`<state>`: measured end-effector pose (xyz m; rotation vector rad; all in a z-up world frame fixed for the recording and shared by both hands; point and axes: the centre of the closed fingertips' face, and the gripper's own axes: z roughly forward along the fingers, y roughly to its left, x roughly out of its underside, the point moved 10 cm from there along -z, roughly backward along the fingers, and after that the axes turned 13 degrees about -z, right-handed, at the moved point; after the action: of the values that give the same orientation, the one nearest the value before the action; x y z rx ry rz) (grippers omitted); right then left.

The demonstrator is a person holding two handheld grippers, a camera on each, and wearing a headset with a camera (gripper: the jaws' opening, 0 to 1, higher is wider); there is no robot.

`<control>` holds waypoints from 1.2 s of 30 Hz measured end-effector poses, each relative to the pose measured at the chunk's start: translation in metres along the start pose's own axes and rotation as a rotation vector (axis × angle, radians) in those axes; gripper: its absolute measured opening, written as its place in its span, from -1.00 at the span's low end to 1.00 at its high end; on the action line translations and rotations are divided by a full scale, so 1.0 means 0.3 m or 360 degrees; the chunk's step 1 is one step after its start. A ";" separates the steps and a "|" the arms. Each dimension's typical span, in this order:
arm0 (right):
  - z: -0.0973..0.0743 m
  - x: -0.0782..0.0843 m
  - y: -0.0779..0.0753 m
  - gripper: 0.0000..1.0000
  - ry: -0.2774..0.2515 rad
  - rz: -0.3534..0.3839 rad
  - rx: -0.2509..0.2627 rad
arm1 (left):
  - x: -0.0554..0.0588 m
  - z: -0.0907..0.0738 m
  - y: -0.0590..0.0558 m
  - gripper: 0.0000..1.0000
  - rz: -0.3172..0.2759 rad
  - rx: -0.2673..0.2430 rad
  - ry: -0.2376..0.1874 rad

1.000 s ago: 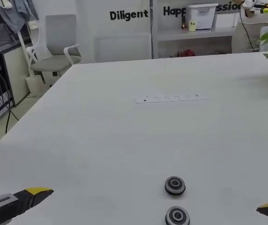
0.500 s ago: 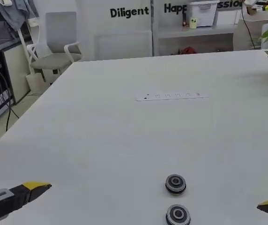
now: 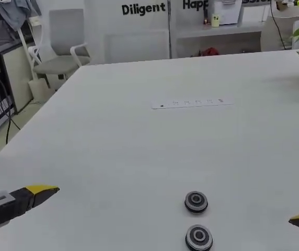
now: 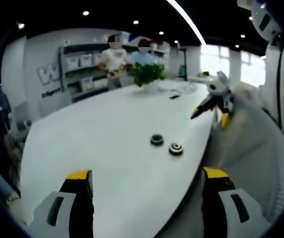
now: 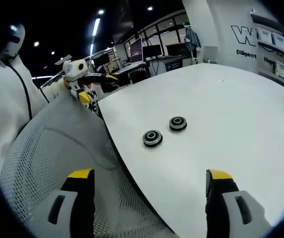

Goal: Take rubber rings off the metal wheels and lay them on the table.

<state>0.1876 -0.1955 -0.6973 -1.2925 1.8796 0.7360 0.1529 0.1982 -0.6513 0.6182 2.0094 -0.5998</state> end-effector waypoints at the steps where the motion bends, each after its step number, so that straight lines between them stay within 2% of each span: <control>1: -0.001 -0.001 -0.003 0.79 0.0000 -0.0007 0.0006 | -0.006 0.000 -0.002 0.84 0.0007 -0.0001 0.0001; 4: -0.002 -0.003 -0.009 0.77 -0.0001 -0.0022 0.0010 | -0.032 -0.002 -0.014 0.83 0.0029 0.0012 -0.0025; 11: 0.002 -0.028 -0.024 0.71 -0.0066 -0.0050 0.0013 | -0.104 -0.002 -0.042 0.81 0.0072 0.0053 -0.0101; 15: 0.009 -0.043 -0.032 0.68 -0.0080 -0.0063 -0.0005 | -0.129 0.013 -0.052 0.80 0.0077 0.0085 -0.0132; 20: 0.016 -0.066 -0.046 0.60 -0.0110 -0.0093 -0.0005 | -0.149 0.053 -0.061 0.79 0.0148 0.0152 -0.0100; 25: 0.024 -0.083 -0.059 0.55 -0.0150 -0.0107 -0.0005 | -0.179 0.079 -0.061 0.73 0.0245 0.0177 -0.0113; 29: 0.036 -0.093 -0.066 0.50 -0.0160 -0.0118 -0.0015 | -0.204 0.094 -0.066 0.68 0.0242 0.0221 -0.0150; 30: 0.041 -0.095 -0.068 0.48 -0.0161 -0.0122 -0.0020 | -0.210 0.100 -0.073 0.68 0.0253 0.0261 -0.0149; 33: 0.052 -0.105 -0.072 0.46 -0.0176 -0.0130 -0.0029 | -0.219 0.112 -0.079 0.65 0.0300 0.0283 -0.0124; 36: 0.063 -0.115 -0.074 0.43 -0.0196 -0.0142 -0.0038 | -0.236 0.127 -0.086 0.65 0.0327 0.0314 -0.0129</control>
<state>0.2211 -0.1700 -0.6808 -1.3073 1.7089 0.7756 0.1924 0.1417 -0.6026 0.8927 1.7969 -0.6910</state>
